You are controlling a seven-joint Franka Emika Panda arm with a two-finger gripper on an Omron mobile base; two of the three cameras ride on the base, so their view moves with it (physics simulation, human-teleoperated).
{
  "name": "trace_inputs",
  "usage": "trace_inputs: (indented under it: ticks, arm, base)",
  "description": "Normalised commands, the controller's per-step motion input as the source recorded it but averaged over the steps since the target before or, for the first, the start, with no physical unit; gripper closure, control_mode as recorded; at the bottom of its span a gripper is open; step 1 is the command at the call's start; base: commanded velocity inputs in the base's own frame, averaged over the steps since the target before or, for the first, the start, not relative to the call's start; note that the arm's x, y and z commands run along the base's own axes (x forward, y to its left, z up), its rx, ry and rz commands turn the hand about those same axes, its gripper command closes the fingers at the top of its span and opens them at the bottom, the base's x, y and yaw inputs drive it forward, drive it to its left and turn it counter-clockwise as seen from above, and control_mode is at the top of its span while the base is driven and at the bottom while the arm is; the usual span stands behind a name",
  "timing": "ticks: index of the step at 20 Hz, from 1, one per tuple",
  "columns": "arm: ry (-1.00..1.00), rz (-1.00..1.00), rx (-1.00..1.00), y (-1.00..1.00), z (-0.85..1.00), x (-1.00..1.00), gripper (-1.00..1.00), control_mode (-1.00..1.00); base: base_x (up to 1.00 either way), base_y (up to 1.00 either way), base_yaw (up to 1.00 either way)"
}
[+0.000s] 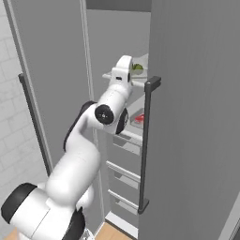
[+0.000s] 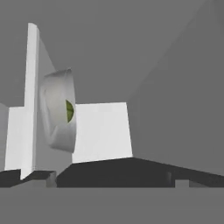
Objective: Take the meat container that has the steak and place it on the second highest rack of the freezer. Then take the vegetable container that has the sweet potato and lime and place it on the highest rack of the freezer.
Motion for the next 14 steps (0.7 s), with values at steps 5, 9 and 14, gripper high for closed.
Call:
trace_inputs:
  ticks: [5, 9, 14]
  arm:
    - [0.04, 0.0, 0.0, 0.12, 0.6, -1.0, -1.0, -1.0]
    - [0.03, -0.02, 0.0, 0.22, 0.46, -1.0, -1.0, -1.0]
    - [0.0, -0.03, 0.0, 0.26, 0.15, -1.0, -1.0, -1.0]
  base:
    - [0.0, 0.0, 0.0]
    - [0.0, 0.0, 0.0]
    - [0.0, 0.0, 0.0]
